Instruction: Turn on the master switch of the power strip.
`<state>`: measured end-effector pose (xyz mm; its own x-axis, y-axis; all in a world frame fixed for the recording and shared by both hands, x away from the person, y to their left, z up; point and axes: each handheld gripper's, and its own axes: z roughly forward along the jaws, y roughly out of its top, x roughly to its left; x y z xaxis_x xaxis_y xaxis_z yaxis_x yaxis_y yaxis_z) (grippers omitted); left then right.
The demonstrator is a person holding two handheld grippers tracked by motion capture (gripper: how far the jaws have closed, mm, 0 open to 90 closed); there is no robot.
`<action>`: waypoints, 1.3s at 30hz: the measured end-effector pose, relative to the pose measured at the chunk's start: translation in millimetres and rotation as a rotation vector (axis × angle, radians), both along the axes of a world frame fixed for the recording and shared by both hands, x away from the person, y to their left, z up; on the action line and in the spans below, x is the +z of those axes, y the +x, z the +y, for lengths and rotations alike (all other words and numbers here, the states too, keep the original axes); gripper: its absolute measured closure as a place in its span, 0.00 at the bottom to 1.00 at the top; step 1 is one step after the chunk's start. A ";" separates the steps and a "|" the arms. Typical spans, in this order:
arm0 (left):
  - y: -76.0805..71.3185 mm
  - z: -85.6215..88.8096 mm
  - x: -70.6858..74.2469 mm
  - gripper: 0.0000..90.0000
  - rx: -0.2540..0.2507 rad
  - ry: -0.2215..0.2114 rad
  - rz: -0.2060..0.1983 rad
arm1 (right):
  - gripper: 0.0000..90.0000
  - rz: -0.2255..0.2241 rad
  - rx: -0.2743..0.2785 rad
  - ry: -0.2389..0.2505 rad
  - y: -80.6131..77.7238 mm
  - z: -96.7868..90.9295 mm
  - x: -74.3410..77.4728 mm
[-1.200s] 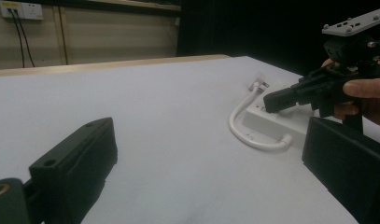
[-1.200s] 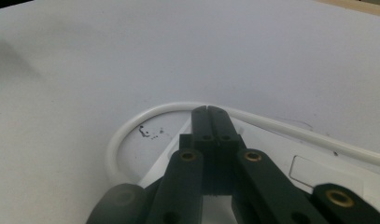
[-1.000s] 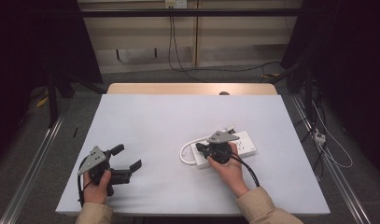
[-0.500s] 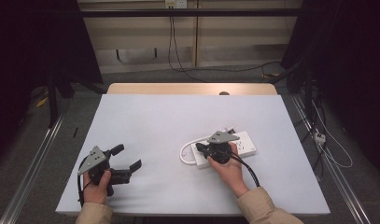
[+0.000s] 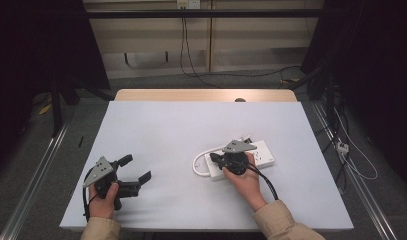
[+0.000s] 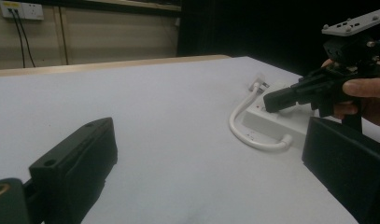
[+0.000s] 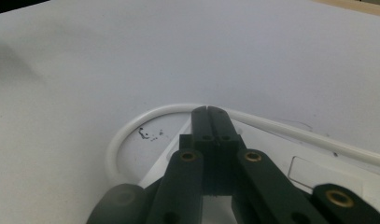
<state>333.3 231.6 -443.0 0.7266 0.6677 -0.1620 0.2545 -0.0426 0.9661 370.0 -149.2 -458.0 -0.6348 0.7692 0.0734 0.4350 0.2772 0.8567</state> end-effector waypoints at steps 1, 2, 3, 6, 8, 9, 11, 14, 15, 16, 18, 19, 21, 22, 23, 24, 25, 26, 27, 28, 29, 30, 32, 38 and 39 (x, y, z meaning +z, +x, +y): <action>0.0 0.0 0.0 0.03 0.000 0.000 0.001 | 1.00 -0.006 -0.004 0.007 0.1 -0.8 0.9; 0.1 0.0 -0.1 0.03 0.000 0.001 0.001 | 1.00 -0.005 -0.006 0.000 0.4 -1.3 1.4; 0.1 -0.1 -0.2 0.03 0.000 0.000 0.001 | 1.00 -0.005 -0.008 0.000 0.8 -2.1 1.3; 0.3 -0.4 -0.3 0.03 -0.003 0.001 0.000 | 1.00 0.003 -0.010 0.008 1.8 -4.4 1.2; 0.4 -0.4 -0.4 0.03 -0.001 0.000 0.002 | 1.00 0.003 -0.010 0.009 2.0 -4.4 1.3; 0.5 -0.5 -0.5 0.03 -0.001 -0.001 0.002 | 1.00 0.003 -0.011 0.010 2.1 -4.4 1.2; 0.6 -0.4 -0.5 0.03 0.001 -0.002 0.002 | 1.00 0.002 -0.015 0.014 2.2 -4.4 1.0; 0.9 -0.1 -0.7 0.03 -0.001 0.003 0.001 | 1.00 0.001 -0.009 0.014 2.1 -4.1 0.9; 0.8 -0.1 -0.7 0.03 0.000 0.002 0.002 | 0.98 0.002 -0.008 0.017 2.0 -4.1 1.1; 0.7 -0.1 -0.6 0.03 0.000 0.001 0.002 | 0.93 0.000 -0.005 0.018 2.0 -4.0 1.3; 0.7 0.1 -0.5 0.03 0.001 0.000 0.002 | 0.89 -0.005 0.000 0.033 1.8 -4.0 2.0; 0.6 0.2 -0.5 0.03 0.001 0.000 0.001 | 0.87 -0.005 -0.001 0.035 1.7 -4.0 2.2; 0.5 0.2 -0.5 0.03 0.000 -0.002 0.002 | 0.82 -0.007 0.001 0.051 2.1 -4.6 2.8; 0.3 0.2 -0.7 0.03 0.000 -0.003 0.003 | 0.79 -0.007 0.001 0.054 2.3 -5.0 3.1; 0.0 0.1 -0.8 0.03 0.001 -0.004 0.005 | 0.75 -0.005 -0.002 0.057 2.3 -5.7 3.7; -0.2 0.2 -0.8 0.03 0.001 -0.004 0.005 | 0.72 -0.005 -0.002 0.068 2.5 -6.4 4.1; -0.5 0.6 -0.7 0.03 -0.001 0.000 0.004 | 0.68 -0.003 -0.002 0.075 2.6 -7.2 4.5; -0.8 0.9 -0.8 0.03 -0.002 0.000 0.003 | 0.64 -0.001 -0.001 0.077 2.6 -7.8 4.9; -1.0 1.2 -0.8 0.03 -0.002 0.000 0.003 | 0.62 0.003 0.001 0.080 2.4 -8.4 5.3; -1.2 1.5 -0.8 0.03 -0.001 0.000 0.004 | 0.60 0.005 0.008 0.081 2.2 -9.1 5.7; -1.5 1.8 -0.7 0.03 0.002 0.000 0.004 | 0.57 0.005 0.009 0.081 1.6 -9.7 6.3; -1.6 2.2 -0.8 0.03 0.005 -0.002 0.004 | 0.54 0.005 0.016 0.078 1.2 -10.5 7.0; -1.7 2.6 -1.2 0.03 0.005 -0.001 0.008 | 0.49 0.009 0.021 0.089 0.0 -11.4 8.3; -1.5 2.0 -0.9 0.03 0.000 -0.003 0.007 | 0.32 -0.005 0.033 0.085 -4.7 -15.7 11.6; -1.4 1.7 -1.0 0.03 0.000 -0.003 0.008 | 0.30 -0.005 0.033 0.085 -5.6 -17.0 12.0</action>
<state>331.9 233.3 -444.0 0.7251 0.6674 -0.1696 0.2620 -0.0396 0.9643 364.3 -166.2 -446.0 -0.6605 0.7388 0.1342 0.4224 0.2179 0.8798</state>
